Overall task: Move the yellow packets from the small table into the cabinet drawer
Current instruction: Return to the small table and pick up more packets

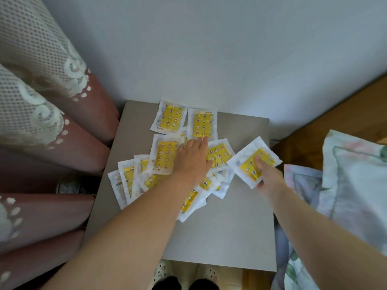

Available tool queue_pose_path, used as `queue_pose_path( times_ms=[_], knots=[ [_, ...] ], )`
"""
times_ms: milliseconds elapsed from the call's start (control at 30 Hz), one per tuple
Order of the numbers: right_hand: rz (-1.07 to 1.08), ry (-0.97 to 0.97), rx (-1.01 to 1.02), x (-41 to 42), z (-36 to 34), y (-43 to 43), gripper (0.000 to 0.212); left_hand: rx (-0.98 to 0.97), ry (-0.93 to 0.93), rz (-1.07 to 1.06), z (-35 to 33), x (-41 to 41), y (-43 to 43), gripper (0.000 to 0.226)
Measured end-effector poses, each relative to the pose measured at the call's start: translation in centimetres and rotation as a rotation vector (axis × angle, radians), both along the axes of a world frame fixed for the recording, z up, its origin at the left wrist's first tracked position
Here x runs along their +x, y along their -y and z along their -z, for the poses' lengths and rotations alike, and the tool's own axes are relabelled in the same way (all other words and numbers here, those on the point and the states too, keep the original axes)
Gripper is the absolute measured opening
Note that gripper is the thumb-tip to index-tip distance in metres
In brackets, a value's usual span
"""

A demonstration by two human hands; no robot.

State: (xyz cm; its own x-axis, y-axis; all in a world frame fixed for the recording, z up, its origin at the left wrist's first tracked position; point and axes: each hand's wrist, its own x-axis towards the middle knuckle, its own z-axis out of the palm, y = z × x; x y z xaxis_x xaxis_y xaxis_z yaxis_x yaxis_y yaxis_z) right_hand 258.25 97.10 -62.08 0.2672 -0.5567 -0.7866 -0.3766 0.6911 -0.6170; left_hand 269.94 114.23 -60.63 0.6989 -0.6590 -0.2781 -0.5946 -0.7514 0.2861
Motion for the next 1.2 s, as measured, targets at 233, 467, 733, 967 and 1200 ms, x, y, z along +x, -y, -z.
queue_pose_path(
  times_ms=[233, 467, 733, 967, 1200],
  knots=[
    [0.119, 0.166, 0.113, -0.6, 0.4, 0.6, 0.040, 0.214, 0.104, 0.000, 0.7, 1.0, 4.9, 0.088],
    [0.151, 0.145, 0.085, -0.5, 0.2, 0.1, 0.039, 0.041, -0.075, -0.176, -0.6, -0.5, 6.1, 0.016],
    [0.168, 0.112, 0.082, 0.3, -0.1, -0.1, 0.032, -0.353, -0.413, -0.826, -2.4, 1.5, -1.2, 0.015],
    [-0.031, -0.068, -0.168, 1.4, 0.7, -0.8, 0.049, 0.149, -0.086, -0.751, -0.1, 3.1, -4.6, 0.038],
    [-0.062, -0.032, -0.240, 2.1, 0.4, -1.6, 0.022, 0.056, -0.223, -0.678, -0.3, 4.4, -3.8, 0.063]
  ],
)
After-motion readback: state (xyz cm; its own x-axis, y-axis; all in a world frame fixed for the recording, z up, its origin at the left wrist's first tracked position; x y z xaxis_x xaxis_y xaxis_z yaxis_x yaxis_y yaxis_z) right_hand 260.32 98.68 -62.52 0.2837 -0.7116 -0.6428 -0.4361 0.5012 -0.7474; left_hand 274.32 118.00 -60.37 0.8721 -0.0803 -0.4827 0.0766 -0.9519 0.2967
